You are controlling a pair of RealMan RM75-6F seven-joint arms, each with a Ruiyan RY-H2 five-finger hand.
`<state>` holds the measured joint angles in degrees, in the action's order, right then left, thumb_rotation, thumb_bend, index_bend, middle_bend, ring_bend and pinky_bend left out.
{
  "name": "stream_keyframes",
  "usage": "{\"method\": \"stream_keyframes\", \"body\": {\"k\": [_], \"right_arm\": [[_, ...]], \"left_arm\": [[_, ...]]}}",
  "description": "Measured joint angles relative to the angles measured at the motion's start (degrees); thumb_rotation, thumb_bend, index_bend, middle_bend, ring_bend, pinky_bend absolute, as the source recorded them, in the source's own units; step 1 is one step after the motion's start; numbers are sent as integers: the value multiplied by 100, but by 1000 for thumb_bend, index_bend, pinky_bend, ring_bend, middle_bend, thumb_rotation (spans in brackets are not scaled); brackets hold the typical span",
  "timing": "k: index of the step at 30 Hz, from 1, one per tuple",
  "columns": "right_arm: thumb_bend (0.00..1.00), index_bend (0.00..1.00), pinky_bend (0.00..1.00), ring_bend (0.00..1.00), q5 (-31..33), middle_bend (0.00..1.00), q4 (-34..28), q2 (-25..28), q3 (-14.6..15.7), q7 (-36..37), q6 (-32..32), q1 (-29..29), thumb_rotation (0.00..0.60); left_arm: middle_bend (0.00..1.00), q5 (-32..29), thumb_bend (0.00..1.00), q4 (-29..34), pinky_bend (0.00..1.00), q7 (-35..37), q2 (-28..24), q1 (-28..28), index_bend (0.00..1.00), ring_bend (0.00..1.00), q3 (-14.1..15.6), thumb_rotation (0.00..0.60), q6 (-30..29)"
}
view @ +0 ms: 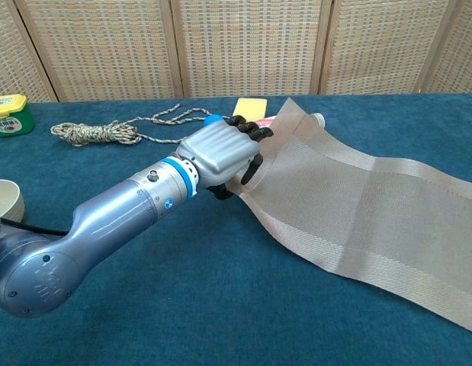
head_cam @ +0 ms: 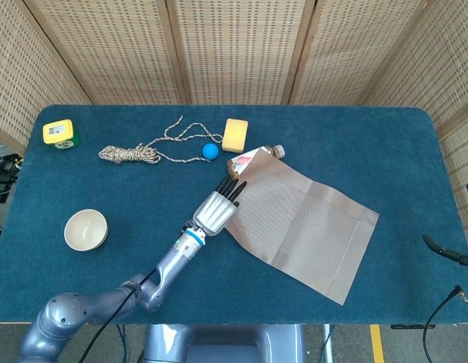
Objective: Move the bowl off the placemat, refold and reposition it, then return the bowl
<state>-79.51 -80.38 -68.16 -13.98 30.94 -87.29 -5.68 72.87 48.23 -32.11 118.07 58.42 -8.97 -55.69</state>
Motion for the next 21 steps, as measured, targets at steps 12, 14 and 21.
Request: {"method": "stream_keyframes", "body": {"k": [12, 14, 21], "right_arm": [[219, 0, 0, 0, -52, 0, -61, 13, 23, -33, -37, 11, 600], [218, 0, 0, 0, -69, 0, -75, 14, 31, -55, -50, 12, 600], [218, 0, 0, 0, -139, 0, -146, 20, 66, -158, -103, 20, 600]], "left_arm": [[0, 204, 461, 312, 0, 100, -346, -331, 681, 0, 76, 600, -264], [0, 231, 461, 391, 0, 132, -436, -425, 697, 0, 99, 600, -328], [0, 289, 461, 738, 0, 193, -694, -681, 731, 0, 171, 600, -494]]}}
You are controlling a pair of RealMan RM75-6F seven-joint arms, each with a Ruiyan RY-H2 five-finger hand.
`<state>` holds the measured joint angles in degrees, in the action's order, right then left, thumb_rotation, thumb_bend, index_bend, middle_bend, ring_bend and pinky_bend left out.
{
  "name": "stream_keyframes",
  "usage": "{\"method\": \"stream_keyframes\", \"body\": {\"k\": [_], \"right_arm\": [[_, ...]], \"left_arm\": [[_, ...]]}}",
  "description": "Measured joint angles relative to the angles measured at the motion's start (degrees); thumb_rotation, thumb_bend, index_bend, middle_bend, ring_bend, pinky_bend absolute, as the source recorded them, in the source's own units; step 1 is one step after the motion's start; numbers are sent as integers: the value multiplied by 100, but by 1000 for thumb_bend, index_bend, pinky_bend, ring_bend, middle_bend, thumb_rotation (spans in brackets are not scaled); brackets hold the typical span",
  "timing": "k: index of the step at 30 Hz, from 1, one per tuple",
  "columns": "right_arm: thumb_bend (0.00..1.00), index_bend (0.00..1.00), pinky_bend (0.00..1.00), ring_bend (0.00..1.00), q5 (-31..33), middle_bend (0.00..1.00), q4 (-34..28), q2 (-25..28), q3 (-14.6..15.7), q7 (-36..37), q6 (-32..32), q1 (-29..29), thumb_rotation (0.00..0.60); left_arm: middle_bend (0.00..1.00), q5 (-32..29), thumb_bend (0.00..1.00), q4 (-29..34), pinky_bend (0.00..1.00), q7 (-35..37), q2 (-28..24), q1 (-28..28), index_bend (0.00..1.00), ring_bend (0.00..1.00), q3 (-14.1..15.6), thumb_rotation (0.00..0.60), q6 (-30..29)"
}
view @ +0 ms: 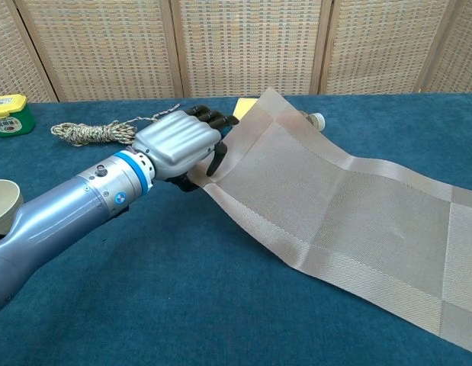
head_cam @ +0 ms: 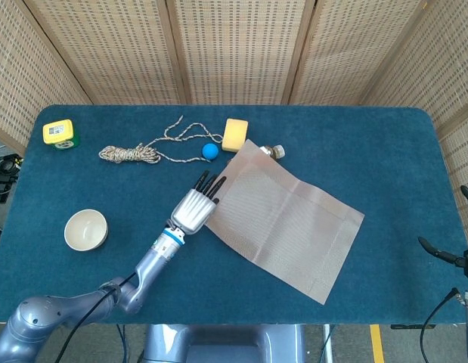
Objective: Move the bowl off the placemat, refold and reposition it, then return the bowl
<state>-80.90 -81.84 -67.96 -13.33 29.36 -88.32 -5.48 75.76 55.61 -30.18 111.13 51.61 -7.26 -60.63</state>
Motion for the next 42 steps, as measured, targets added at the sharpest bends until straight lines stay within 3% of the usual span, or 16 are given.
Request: {"method": "stream_keyframes", "body": {"k": [12, 19, 25, 42], "right_arm": [[218, 0, 0, 0, -102, 0, -142, 16, 46, -181, -115, 26, 600], [218, 0, 0, 0, -227, 0, -256, 23, 108, -314, -199, 43, 600], [218, 0, 0, 0, -324, 0, -351, 41, 158, -408, -269, 61, 600], [219, 0, 0, 0, -392, 0, -421, 39, 206, -544, -329, 64, 600]], "left_arm": [[0, 59, 462, 1424, 0, -427, -840, -505, 744, 0, 392, 600, -173], [0, 121, 462, 2842, 0, -899, -1687, -877, 744, 0, 920, 600, -208], [0, 367, 461, 3660, 0, -1066, -2198, -1130, 742, 0, 1304, 600, -239], [0, 1150, 461, 4033, 0, -666, -2398, -1395, 739, 0, 1716, 600, -123]]}}
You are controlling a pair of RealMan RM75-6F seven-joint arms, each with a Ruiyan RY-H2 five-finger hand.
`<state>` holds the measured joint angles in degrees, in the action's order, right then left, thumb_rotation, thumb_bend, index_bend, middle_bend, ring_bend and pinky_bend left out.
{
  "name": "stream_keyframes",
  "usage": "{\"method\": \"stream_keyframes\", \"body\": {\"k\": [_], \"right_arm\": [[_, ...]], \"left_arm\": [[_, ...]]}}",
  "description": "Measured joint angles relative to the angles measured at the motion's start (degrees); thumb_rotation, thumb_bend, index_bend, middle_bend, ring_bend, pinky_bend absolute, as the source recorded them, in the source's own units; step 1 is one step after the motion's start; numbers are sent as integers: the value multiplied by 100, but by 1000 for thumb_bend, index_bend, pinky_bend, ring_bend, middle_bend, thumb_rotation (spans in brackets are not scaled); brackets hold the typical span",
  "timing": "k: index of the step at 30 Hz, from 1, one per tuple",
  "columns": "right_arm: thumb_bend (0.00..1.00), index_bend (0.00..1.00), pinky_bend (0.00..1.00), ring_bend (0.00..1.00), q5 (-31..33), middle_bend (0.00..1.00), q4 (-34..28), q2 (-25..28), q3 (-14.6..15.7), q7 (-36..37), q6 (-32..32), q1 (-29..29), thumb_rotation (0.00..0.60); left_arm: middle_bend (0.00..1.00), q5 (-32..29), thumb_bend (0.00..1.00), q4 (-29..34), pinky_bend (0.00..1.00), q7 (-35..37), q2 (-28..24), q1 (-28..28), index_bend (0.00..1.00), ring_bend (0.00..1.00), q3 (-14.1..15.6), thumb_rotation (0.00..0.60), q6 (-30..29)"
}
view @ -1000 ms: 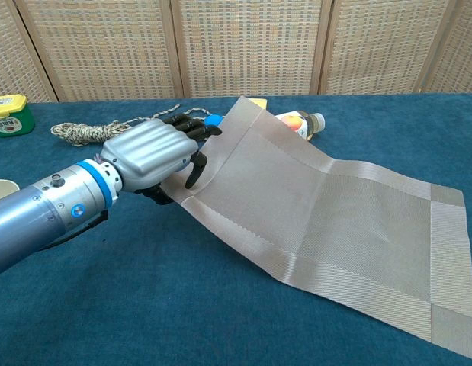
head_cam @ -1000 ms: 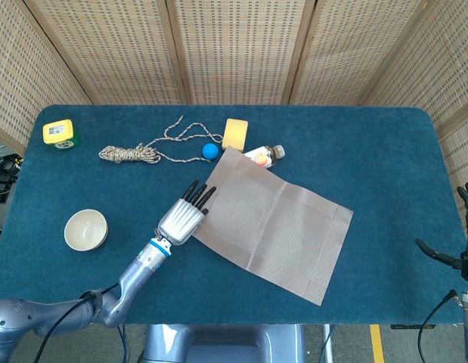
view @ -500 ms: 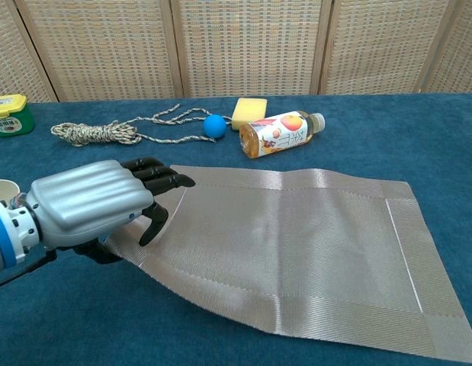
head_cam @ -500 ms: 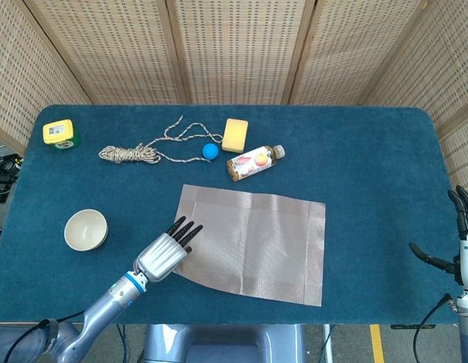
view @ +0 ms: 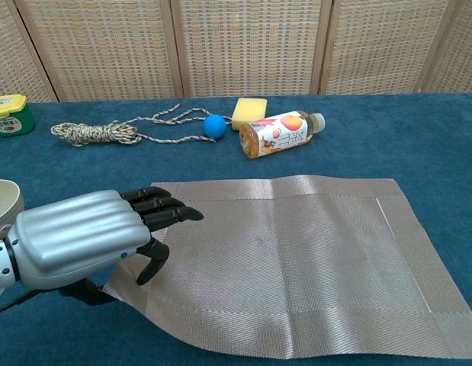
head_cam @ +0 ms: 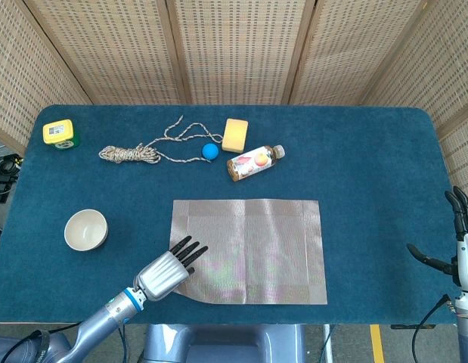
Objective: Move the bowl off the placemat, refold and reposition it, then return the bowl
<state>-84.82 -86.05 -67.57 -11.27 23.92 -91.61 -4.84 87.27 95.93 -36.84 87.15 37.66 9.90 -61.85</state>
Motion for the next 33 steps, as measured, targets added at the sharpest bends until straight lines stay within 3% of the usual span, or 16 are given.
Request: {"method": "stream_keyframes", "body": {"k": [11, 13, 16, 19, 22, 25, 33], "right_arm": [[218, 0, 0, 0, 17, 0, -6, -17, 1, -84, 1, -10, 600], [219, 0, 0, 0, 12, 0, -2, -26, 0, -127, -17, -9, 600], [219, 0, 0, 0, 5, 0, -5, -33, 2, -151, -34, -8, 600], [218, 0, 0, 0, -12, 0, -14, -33, 8, -161, -43, -8, 600], [219, 0, 0, 0, -63, 0, -32, -36, 29, -198, -64, -8, 600], [219, 0, 0, 0, -107, 0, -50, -43, 50, -249, -86, -8, 600], [218, 0, 0, 0, -282, 0, -155, -64, 131, -453, -208, 15, 600]], "left_arm": [[0, 388, 458, -84, 0, 392, -91, -96, 707, 0, 65, 600, 83], [0, 410, 424, -73, 0, 408, -127, -114, 642, 0, 75, 600, 119], [0, 465, 279, -29, 0, 443, -196, -137, 397, 0, 103, 600, 153], [0, 582, 237, 14, 0, 531, -259, -183, 215, 0, 140, 600, 102], [0, 738, 232, 67, 0, 683, -340, -262, 92, 0, 193, 600, -37], [0, 873, 231, 98, 0, 802, -412, -346, 41, 0, 247, 600, -175], [0, 1339, 231, 173, 0, 1392, -854, -787, 36, 0, 512, 600, -1023]]}}
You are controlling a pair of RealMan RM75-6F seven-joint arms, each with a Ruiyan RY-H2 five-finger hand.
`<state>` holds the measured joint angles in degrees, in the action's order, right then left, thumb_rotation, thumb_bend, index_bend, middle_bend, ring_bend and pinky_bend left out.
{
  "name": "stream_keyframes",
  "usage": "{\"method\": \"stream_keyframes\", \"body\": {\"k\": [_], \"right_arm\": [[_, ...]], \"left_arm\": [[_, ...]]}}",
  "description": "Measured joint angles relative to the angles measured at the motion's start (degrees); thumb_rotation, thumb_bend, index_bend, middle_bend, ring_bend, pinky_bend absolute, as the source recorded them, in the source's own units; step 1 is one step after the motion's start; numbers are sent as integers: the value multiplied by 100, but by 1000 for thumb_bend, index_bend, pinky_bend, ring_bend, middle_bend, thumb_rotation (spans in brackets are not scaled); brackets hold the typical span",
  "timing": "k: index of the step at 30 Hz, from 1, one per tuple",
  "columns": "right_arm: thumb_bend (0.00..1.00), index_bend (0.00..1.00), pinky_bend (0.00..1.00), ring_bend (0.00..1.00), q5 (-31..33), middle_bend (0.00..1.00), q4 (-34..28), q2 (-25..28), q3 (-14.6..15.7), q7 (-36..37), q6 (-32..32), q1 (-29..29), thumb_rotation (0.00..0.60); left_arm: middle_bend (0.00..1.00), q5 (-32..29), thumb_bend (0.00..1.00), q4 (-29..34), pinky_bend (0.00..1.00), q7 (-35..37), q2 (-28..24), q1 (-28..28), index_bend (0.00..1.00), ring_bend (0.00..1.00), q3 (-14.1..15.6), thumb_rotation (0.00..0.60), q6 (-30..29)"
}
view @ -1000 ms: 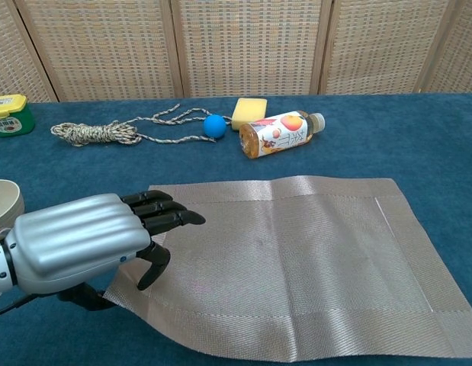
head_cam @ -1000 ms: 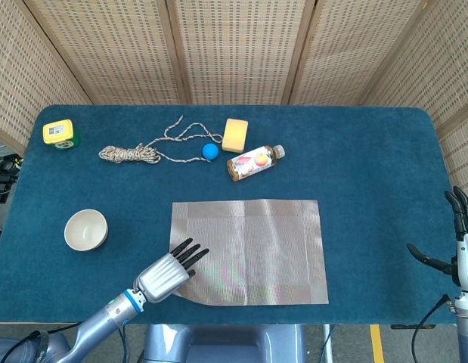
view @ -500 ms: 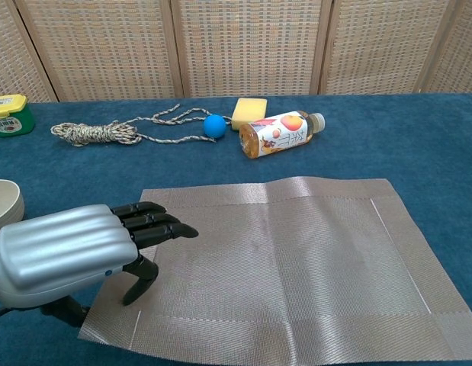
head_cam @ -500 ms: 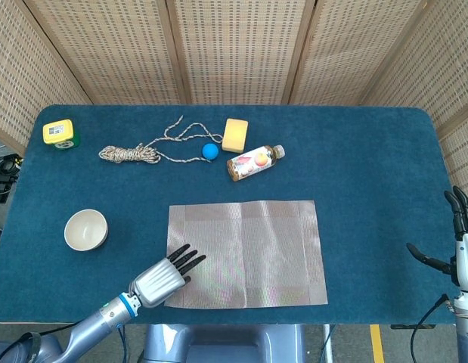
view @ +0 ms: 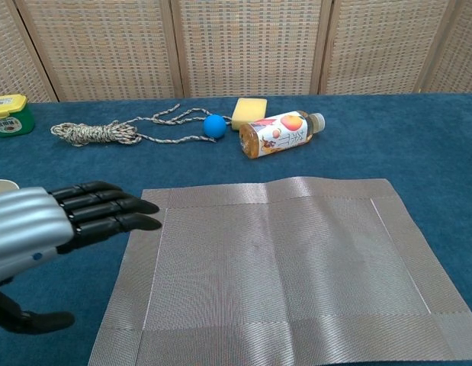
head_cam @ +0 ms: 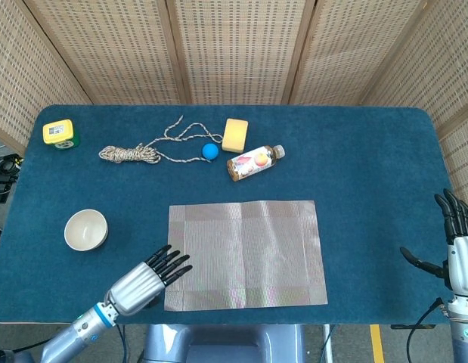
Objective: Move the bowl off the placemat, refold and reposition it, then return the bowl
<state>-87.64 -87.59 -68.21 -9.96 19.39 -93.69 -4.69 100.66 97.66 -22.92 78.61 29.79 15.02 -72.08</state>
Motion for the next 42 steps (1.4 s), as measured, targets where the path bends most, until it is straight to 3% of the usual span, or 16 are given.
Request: {"method": "stream_keyframes", "body": {"k": [7, 12, 25, 42], "right_arm": [[219, 0, 0, 0, -217, 0, -107, -45, 105, -250, -83, 7, 600], [219, 0, 0, 0, -374, 0, -177, -76, 191, -452, -136, 12, 600], [218, 0, 0, 0, -456, 0, -235, -71, 251, -513, -180, 19, 600], [219, 0, 0, 0, -481, 0, -258, -49, 281, -474, -205, 23, 600]], "left_arm": [[0, 59, 231, -176, 0, 673, -578, -578, 42, 0, 36, 600, -930], [0, -340, 231, -536, 0, 1031, -723, -846, 76, 0, -129, 600, -1114], [0, -1081, 233, -1744, 0, 1542, -543, -1218, 345, 0, -599, 600, -1025], [0, -1549, 251, -3070, 0, 2177, 47, -1438, 423, 0, -949, 600, -431]]}}
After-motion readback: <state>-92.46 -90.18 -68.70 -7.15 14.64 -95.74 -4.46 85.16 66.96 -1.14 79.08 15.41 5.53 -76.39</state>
